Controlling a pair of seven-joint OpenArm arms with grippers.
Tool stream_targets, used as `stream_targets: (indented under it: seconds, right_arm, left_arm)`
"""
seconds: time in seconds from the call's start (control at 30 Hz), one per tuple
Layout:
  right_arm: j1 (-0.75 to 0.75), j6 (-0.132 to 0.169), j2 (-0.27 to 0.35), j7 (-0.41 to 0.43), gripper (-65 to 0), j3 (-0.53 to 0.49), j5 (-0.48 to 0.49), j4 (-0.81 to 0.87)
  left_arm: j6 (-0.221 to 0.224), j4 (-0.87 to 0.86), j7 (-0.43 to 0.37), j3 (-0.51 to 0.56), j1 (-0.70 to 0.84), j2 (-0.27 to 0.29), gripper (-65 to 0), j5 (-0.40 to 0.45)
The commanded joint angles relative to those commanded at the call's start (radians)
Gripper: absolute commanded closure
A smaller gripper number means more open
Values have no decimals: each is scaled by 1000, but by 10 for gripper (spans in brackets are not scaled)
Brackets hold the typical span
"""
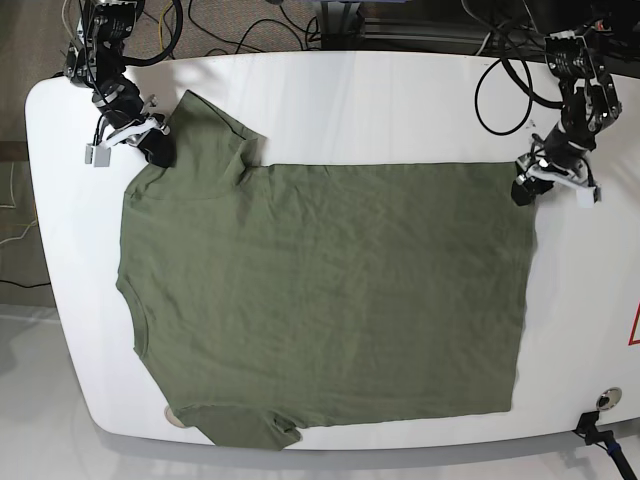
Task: Fold the T-shirt properly
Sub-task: 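Grasp the shirt's shoulder corners with both grippers, then drag the held shoulder edge away from the hem with both grippers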
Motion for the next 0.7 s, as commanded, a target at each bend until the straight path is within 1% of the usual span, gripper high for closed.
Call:
stream_targets:
  seconds: [0.07, 0.1, 0.13, 0.17, 0.23, 0.27, 0.5, 0.57, 0.7]
  right_arm:
    - [1, 1, 0, 4, 0, 1, 6, -1]
    - [2, 2, -1, 4, 0, 3, 10, -2]
    - [2, 1, -1, 8, 0, 2, 15, -2]
    - [3, 2, -1, 8, 0, 0, 13, -3]
    - [2, 3, -2, 8, 0, 1, 11, -4]
    - [4, 3, -1, 11, 0, 2, 12, -6]
    - [10, 7, 0, 16, 0, -4, 16, -10]
    - [14, 5, 1, 11, 0, -4, 21, -16]
    - [-1, 12, 7, 14, 0, 8, 28, -6]
  left_arm:
    - [-3, -3, 5, 3, -1, 3, -298, -2]
    - [-3, -3, 7, 0, -1, 4, -289, -1]
    - [-3, -2, 7, -1, 0, 5, -261, 2]
    - [-2, -6, 7, -2, 0, 6, -207, 0]
    - [-5, -8, 15, 1, 2, 5, -48, 0]
    - [-7, -11, 15, 0, 2, 5, 0, 3]
    - [-8, -7, 2, -3, 28, 2, 0, 17]
    - [-14, -7, 12, -2, 34, 2, 0, 18]
    - [-12, 24, 17, -2, 61, 1, 0, 23]
